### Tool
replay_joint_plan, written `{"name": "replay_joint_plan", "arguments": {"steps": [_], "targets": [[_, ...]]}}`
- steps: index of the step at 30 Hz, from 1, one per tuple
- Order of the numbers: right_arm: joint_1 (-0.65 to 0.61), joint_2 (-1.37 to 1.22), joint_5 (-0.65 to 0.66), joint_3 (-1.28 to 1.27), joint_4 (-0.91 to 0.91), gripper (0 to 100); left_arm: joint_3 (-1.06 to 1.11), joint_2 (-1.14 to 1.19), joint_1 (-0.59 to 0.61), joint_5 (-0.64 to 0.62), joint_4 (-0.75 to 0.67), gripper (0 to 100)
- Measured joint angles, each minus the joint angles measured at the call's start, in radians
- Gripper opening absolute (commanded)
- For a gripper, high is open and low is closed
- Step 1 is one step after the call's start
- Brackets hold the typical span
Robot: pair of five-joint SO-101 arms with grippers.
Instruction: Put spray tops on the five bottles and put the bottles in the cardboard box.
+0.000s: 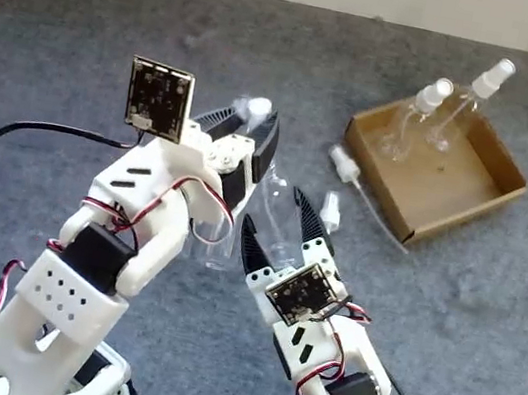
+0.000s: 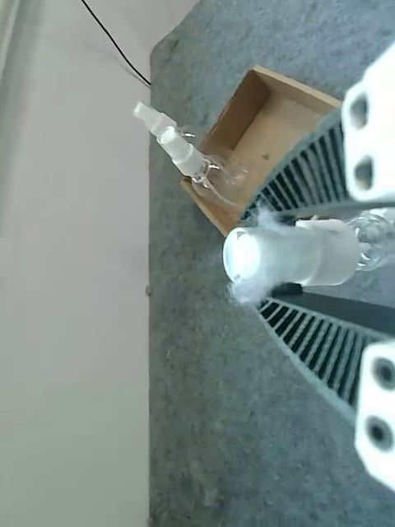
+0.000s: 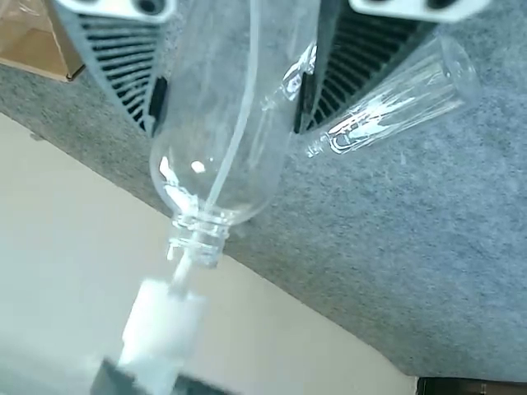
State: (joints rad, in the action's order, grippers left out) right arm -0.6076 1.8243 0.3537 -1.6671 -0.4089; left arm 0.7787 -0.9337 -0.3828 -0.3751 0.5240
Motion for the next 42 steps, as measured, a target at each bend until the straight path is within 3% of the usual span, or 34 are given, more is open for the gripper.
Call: {"name": "replay_joint_plan", "arguments": {"steps": [32, 42], "targets": [[0.002, -0.002, 0.002, 0.0, -0.005, 16.3, 0.084, -0.003, -0.092, 0.002, -0.002, 0], [0.028, -0.002, 0.0, 0.0, -0.005, 16.3, 0.115, -0.11, -0.144, 0.002, 0.015, 1]]}}
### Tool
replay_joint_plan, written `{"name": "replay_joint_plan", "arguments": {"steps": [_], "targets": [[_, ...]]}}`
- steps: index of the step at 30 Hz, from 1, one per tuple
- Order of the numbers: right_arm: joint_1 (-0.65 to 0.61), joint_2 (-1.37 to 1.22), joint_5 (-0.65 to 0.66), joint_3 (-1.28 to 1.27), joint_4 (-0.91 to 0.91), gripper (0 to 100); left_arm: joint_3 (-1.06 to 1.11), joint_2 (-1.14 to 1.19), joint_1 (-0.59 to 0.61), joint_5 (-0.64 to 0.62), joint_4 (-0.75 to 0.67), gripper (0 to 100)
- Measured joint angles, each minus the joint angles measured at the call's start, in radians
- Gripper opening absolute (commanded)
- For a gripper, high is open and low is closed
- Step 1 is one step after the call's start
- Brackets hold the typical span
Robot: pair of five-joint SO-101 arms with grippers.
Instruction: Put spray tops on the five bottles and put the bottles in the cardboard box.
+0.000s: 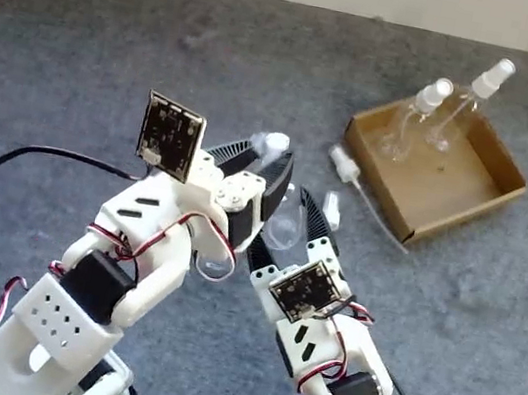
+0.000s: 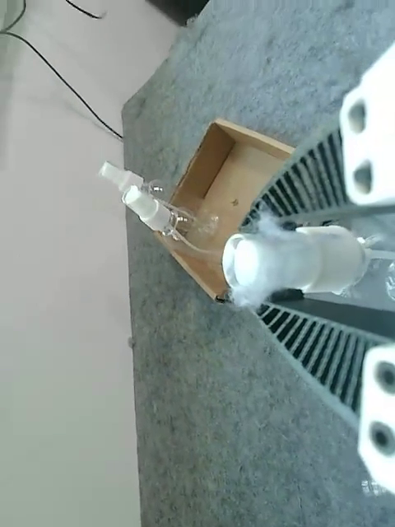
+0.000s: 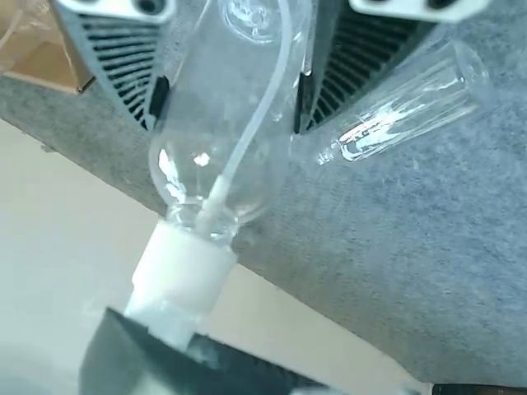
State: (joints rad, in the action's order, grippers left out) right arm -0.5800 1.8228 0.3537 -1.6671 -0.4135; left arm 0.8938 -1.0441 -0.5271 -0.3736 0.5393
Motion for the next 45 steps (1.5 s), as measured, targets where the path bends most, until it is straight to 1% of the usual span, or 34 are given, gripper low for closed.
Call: {"name": "replay_joint_plan", "arguments": {"steps": [10, 11, 14, 16, 24, 27, 30, 35, 41, 45], "targets": [[-0.002, 0.0, 0.0, 0.0, 0.0, 16.3, 0.012, -0.021, -0.005, 0.0, 0.029, 1], [-0.002, 0.0, 0.0, 0.0, 0.0, 16.3, 0.012, -0.021, -0.005, 0.0, 0.029, 3], [-0.002, 0.0, 0.0, 0.0, 0.0, 16.3, 0.012, -0.025, -0.005, 0.0, 0.032, 13], [0.0, 0.002, 0.0, 0.0, 0.0, 16.3, 0.012, -0.025, -0.005, 0.0, 0.032, 18], [0.002, 0.0, 0.0, 0.0, 0.0, 16.3, 0.014, -0.017, -0.005, 0.0, 0.063, 18], [0.0, 0.002, 0.0, 0.0, 0.0, 16.3, 0.014, -0.02, 0.018, -0.002, 0.071, 18], [0.0, 0.002, 0.0, 0.0, 0.0, 16.3, 0.012, -0.018, 0.051, -0.002, 0.112, 18], [0.0, 0.002, 0.0, 0.0, -0.069, 16.3, -0.075, -0.018, 0.061, -0.002, 0.224, 18], [0.0, 0.002, 0.0, 0.0, -0.074, 16.3, -0.175, -0.018, 0.061, 0.002, 0.321, 18], [0.002, 0.002, 0.0, 0.0, -0.074, 16.3, -0.238, -0.018, 0.074, 0.12, 0.437, 18]]}}
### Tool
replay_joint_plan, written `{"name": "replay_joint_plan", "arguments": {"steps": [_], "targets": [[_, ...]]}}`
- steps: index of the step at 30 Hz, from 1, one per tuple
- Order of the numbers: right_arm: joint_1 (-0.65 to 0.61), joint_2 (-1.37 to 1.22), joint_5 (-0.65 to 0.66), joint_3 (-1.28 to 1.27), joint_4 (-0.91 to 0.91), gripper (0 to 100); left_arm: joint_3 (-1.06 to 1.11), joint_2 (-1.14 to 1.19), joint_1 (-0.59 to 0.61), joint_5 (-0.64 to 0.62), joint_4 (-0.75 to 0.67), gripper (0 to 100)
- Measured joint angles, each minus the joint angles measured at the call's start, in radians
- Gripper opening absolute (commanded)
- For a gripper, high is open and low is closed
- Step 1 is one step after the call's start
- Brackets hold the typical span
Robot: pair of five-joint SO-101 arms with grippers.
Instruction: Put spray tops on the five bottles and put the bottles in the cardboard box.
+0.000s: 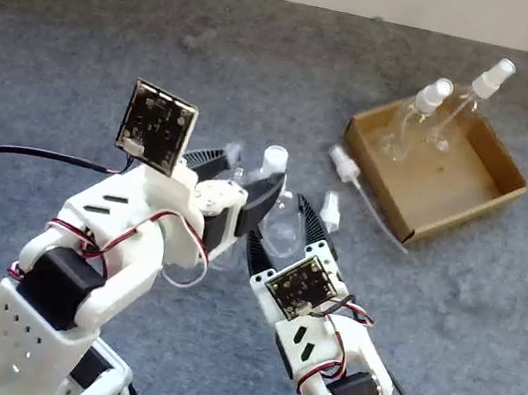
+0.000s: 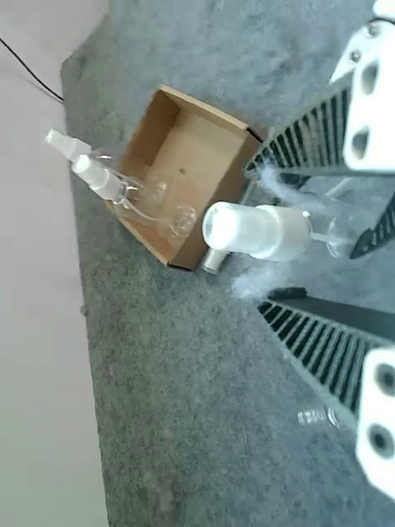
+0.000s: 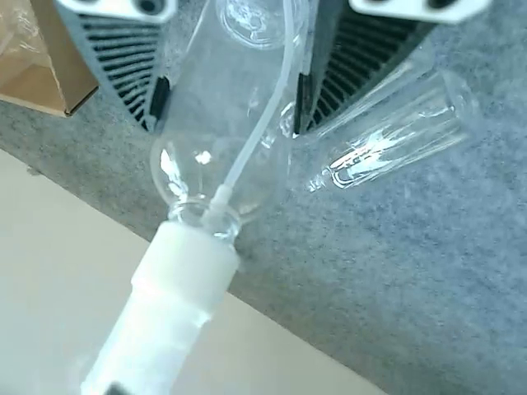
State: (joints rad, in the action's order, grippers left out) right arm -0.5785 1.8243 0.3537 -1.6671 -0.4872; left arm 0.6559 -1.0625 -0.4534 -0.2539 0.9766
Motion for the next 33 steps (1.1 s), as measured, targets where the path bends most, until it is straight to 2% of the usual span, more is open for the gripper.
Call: {"name": "replay_joint_plan", "arguments": {"steps": [3, 8, 14, 18, 25, 29, 33], "targets": [[0.046, 0.0, 0.0, 0.0, 0.0, 16.3, -0.011, 0.0, 0.014, 0.087, 0.091, 18], [0.114, 0.0, -0.002, 0.0, 0.0, 16.3, -0.011, 0.0, 0.166, 0.118, 0.161, 18], [0.192, 0.0, -0.18, 0.0, 0.0, 16.5, 0.146, 0.0, 0.293, 0.118, 0.164, 18], [0.229, 0.0, -0.206, 0.0, 0.0, 16.5, 0.279, 0.0, 0.31, 0.118, 0.11, 18], [0.41, 0.0, -0.212, 0.048, 0.0, 16.5, 0.473, 0.0, 0.315, 0.118, -0.064, 18], [0.468, -0.017, -0.193, 0.15, 0.0, 16.5, 0.502, 0.0, 0.316, 0.038, -0.115, 18], [0.497, -0.17, -0.172, 0.284, 0.0, 16.4, 0.502, 0.0, 0.318, -0.003, -0.123, 18]]}}
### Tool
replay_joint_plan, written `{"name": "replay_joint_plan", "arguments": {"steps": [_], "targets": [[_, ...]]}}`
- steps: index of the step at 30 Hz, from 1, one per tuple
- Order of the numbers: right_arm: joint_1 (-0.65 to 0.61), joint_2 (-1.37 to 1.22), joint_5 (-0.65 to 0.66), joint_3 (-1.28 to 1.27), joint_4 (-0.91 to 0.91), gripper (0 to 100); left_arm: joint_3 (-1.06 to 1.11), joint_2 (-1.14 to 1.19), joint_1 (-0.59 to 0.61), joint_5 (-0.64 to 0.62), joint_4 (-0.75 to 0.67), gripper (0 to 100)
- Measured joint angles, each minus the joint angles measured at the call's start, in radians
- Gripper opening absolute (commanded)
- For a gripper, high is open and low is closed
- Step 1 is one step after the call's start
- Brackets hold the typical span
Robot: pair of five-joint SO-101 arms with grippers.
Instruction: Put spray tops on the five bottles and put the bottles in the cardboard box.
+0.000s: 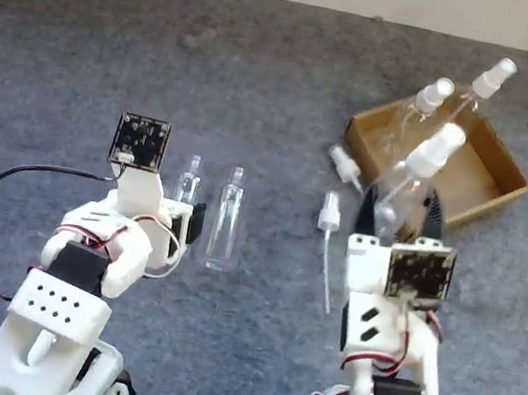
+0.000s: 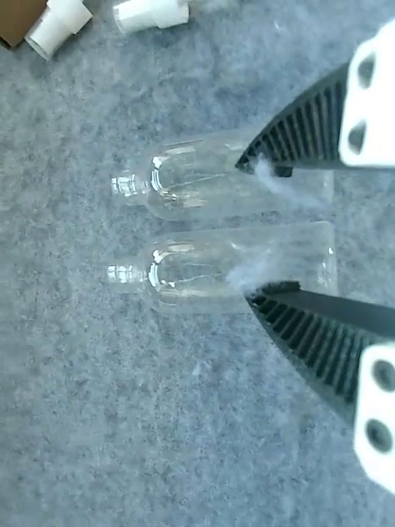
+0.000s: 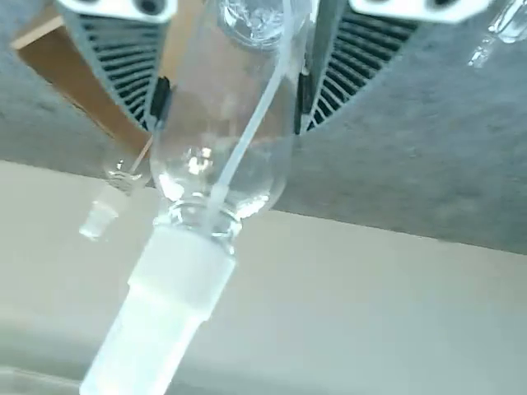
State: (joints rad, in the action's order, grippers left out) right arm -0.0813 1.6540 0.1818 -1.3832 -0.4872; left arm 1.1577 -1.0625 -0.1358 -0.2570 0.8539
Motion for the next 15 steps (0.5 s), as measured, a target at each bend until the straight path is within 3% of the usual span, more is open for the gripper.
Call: {"name": "replay_joint_plan", "arguments": {"steps": [8, 15], "targets": [[0.117, -0.437, 0.002, 0.302, 0.017, 16.4, 0.068, 0.0, 0.035, -0.02, -0.055, 18], [0.207, -0.637, 0.003, 0.333, 0.275, 16.4, 0.144, 0.0, 0.08, -0.089, -0.209, 15]]}}
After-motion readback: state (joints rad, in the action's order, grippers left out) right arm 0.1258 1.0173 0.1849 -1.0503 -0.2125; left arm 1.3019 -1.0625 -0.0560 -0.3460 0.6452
